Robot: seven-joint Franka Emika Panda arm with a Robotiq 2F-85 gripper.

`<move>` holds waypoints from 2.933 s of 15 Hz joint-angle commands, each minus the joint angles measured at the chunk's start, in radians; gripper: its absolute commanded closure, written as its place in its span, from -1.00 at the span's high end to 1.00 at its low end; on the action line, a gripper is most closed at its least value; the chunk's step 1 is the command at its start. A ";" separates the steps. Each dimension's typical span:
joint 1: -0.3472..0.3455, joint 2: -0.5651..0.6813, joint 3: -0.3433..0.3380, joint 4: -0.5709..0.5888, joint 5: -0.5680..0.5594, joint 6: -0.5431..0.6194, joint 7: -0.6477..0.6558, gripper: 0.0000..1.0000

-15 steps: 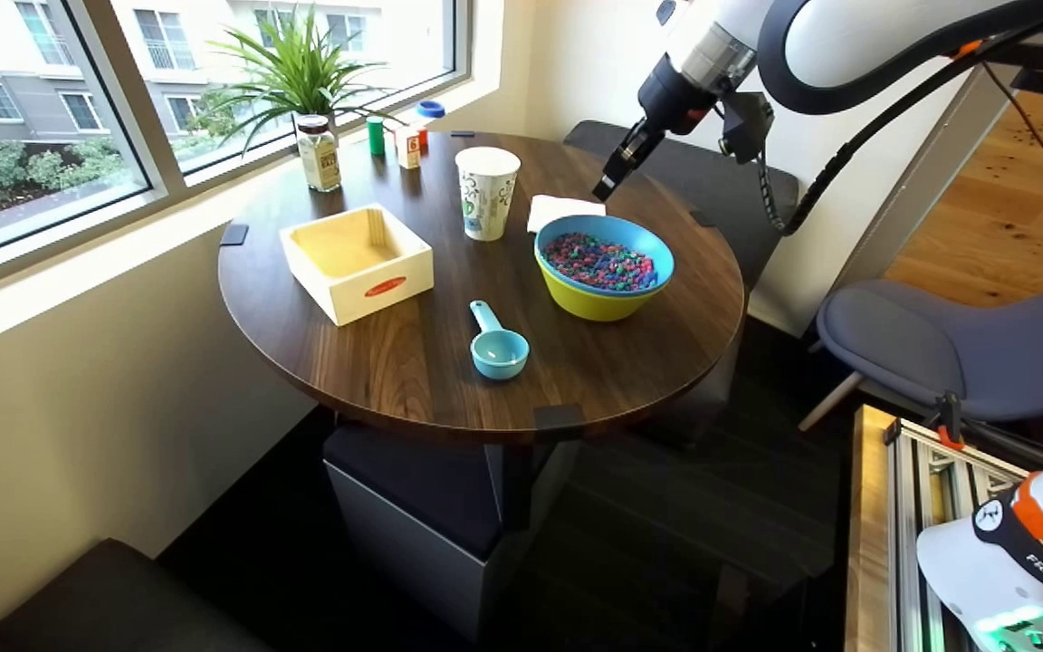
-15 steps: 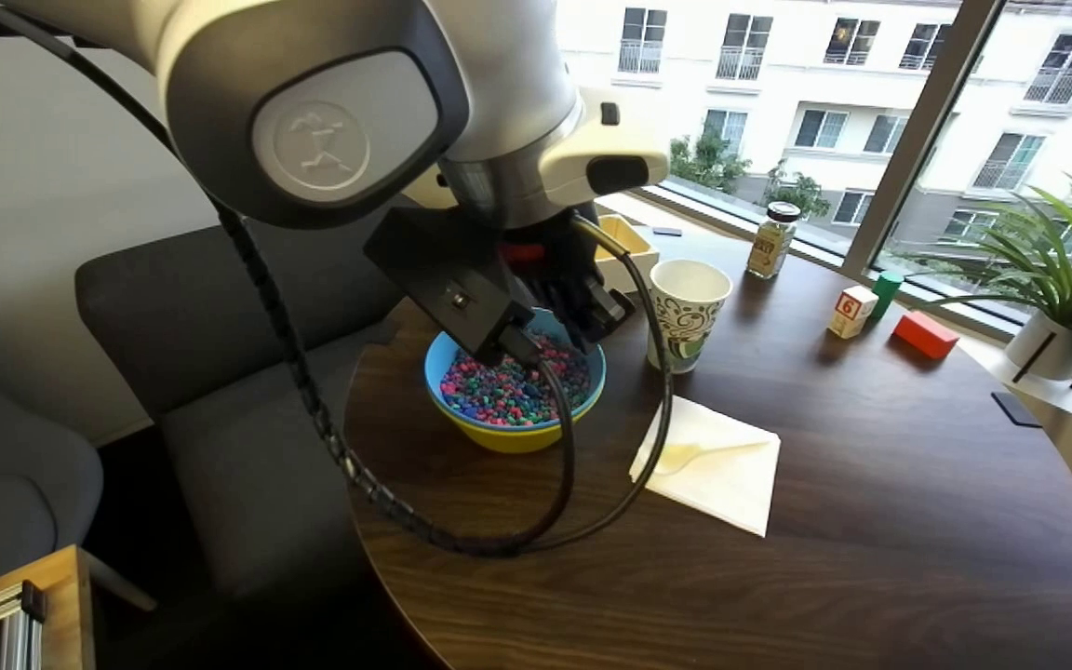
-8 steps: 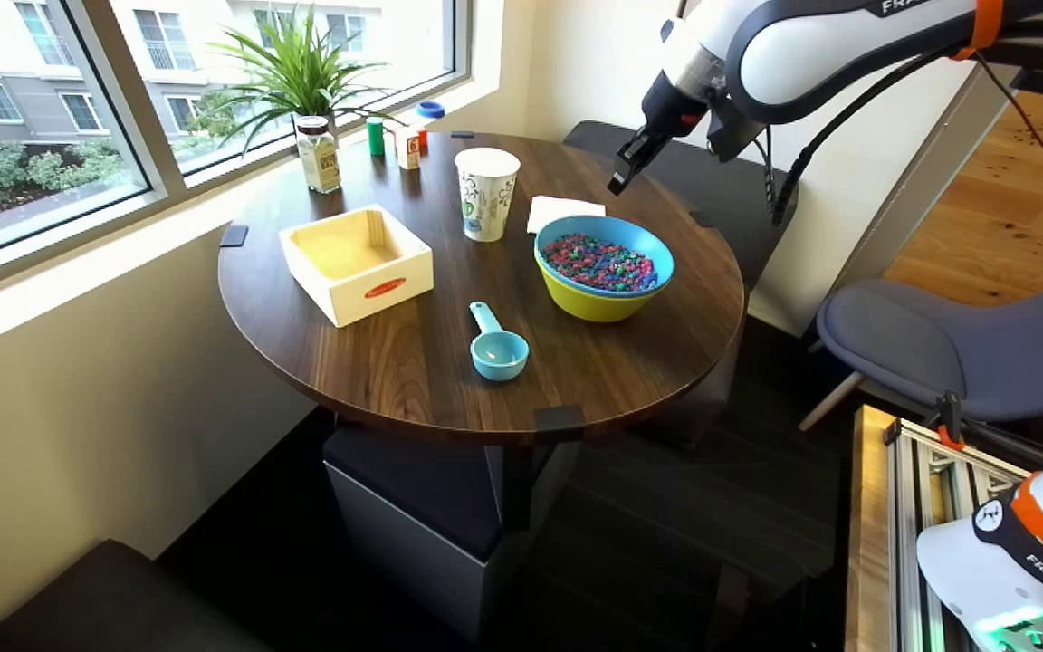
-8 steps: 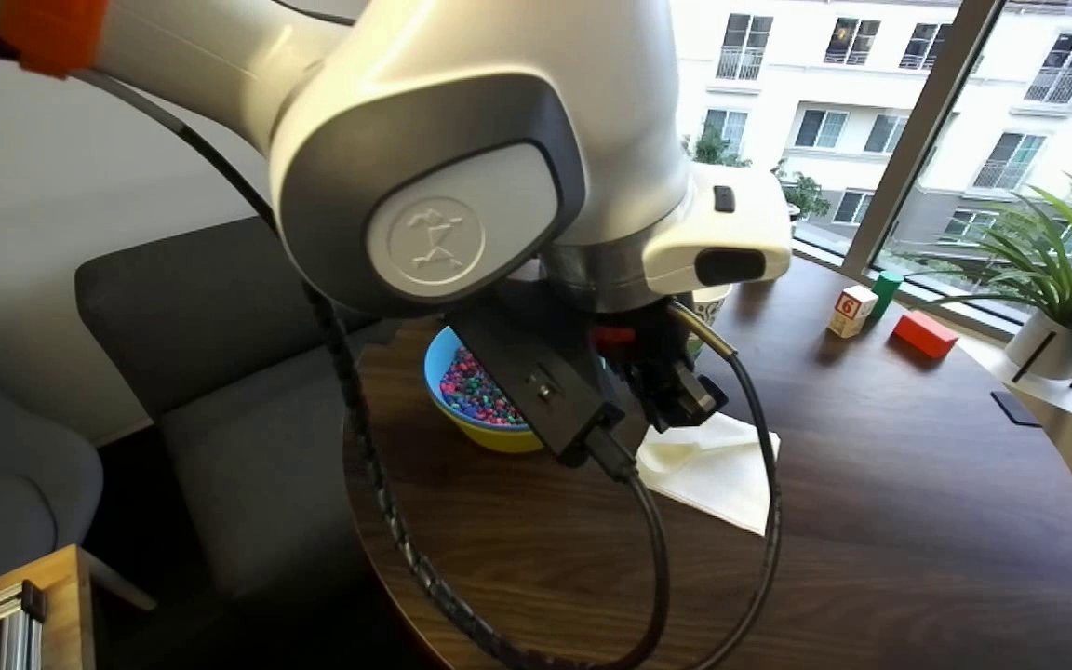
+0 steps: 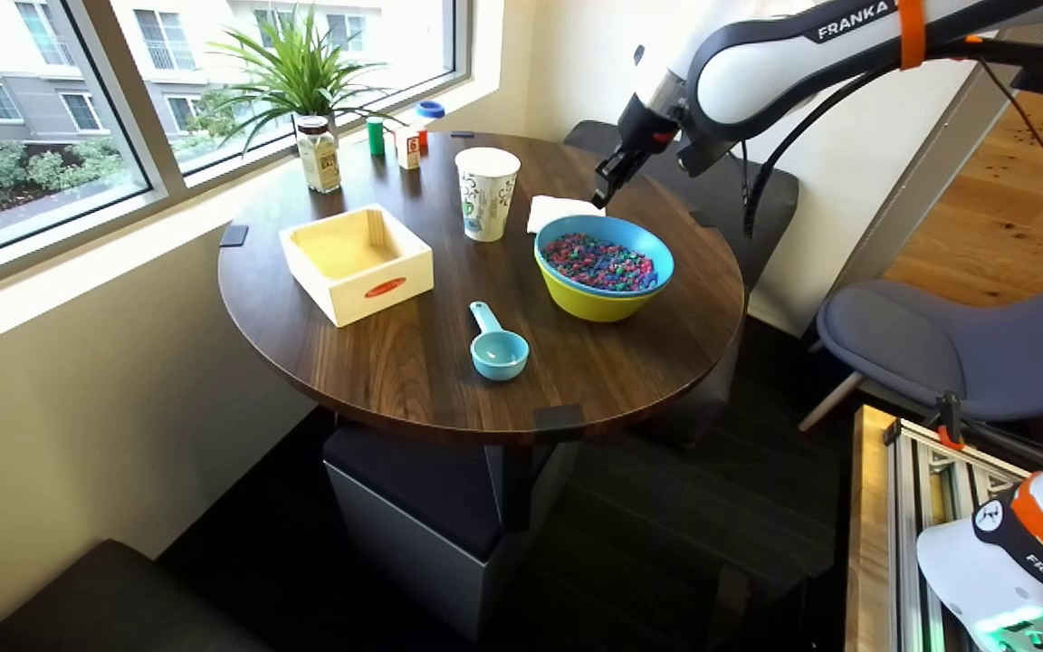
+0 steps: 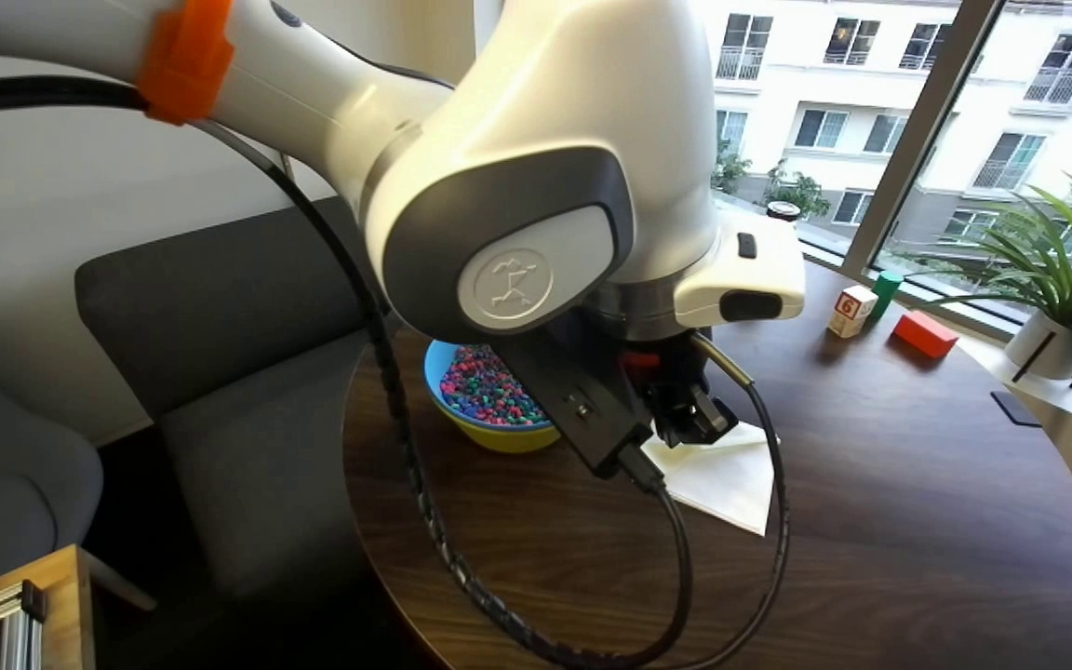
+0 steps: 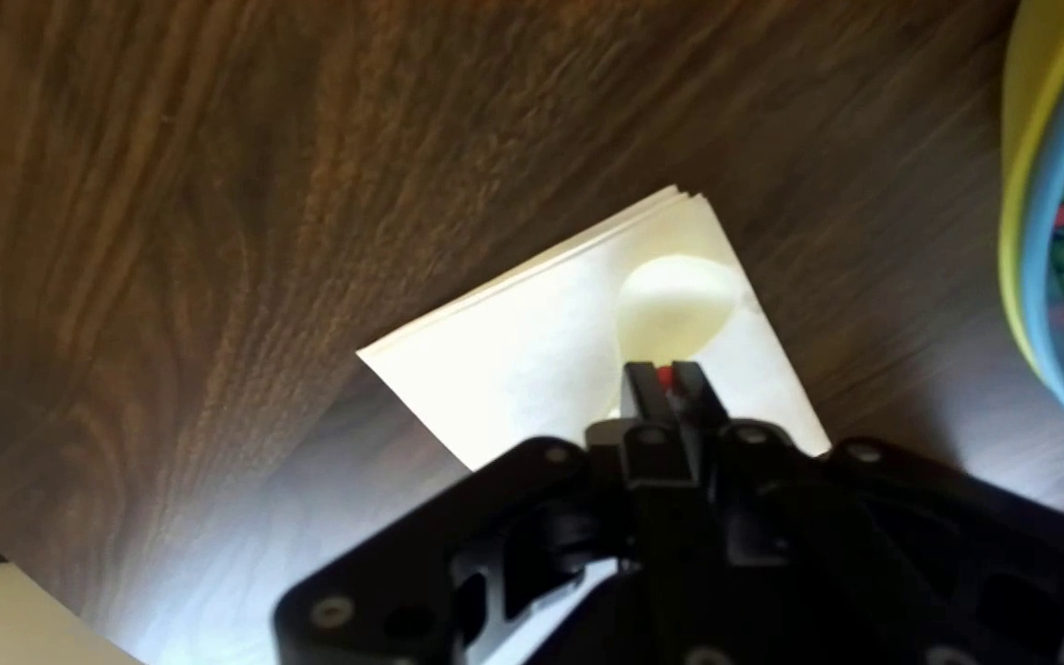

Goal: Get some content from the blue bowl, put it on the white spoon and then put it back in the blue bowl

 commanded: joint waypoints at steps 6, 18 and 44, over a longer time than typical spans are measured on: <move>0.001 0.072 0.015 0.054 0.044 -0.012 0.028 -0.97; 0.001 0.096 0.020 0.074 0.050 -0.025 0.036 -0.69; -0.008 0.252 0.000 0.244 0.031 -0.009 0.073 0.48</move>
